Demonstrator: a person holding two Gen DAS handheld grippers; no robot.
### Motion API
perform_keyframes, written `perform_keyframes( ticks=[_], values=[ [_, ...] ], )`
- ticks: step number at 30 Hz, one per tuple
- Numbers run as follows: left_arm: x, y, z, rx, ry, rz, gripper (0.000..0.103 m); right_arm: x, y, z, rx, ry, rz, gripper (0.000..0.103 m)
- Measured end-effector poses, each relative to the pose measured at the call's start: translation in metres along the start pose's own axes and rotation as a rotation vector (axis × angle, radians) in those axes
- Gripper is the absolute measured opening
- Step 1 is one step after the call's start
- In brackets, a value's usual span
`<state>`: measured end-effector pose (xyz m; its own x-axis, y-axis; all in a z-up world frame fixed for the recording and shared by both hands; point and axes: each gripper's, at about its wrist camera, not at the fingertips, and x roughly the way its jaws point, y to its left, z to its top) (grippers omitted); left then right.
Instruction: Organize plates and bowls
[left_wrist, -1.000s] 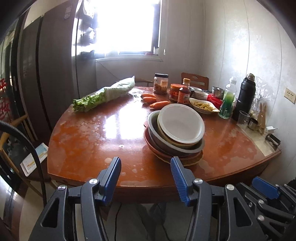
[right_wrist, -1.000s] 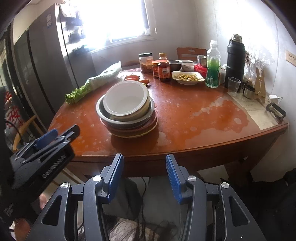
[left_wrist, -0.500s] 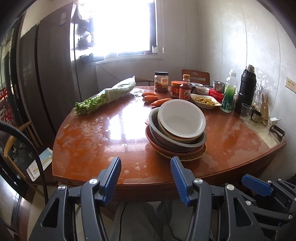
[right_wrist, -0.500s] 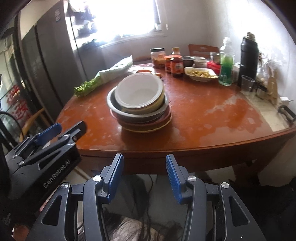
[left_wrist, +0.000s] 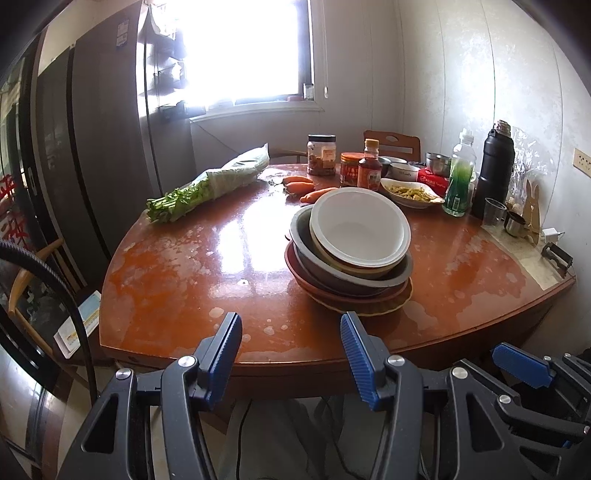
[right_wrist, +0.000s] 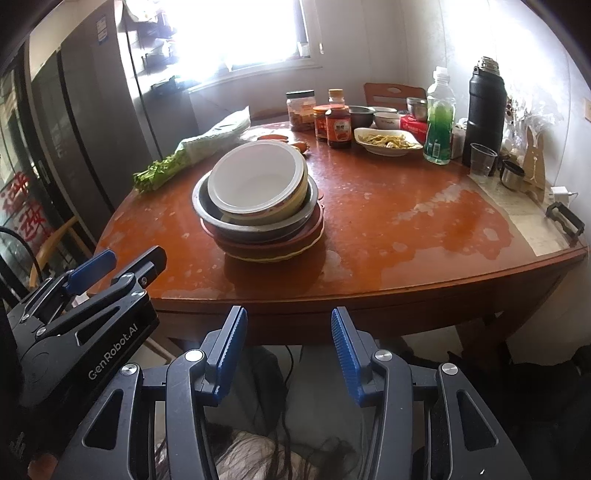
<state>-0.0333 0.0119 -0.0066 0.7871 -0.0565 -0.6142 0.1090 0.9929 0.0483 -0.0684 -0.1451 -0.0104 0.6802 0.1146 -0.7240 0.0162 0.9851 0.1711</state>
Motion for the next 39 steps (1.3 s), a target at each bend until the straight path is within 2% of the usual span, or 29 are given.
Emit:
perform_keyframes(
  ticks=[39],
  values=[
    [-0.0011,-0.008,0.0017,0.02,-0.007,0.001,0.055,-0.0001,-0.0033,0.0008,-0.002,-0.003,-0.01,0.05]
  ],
)
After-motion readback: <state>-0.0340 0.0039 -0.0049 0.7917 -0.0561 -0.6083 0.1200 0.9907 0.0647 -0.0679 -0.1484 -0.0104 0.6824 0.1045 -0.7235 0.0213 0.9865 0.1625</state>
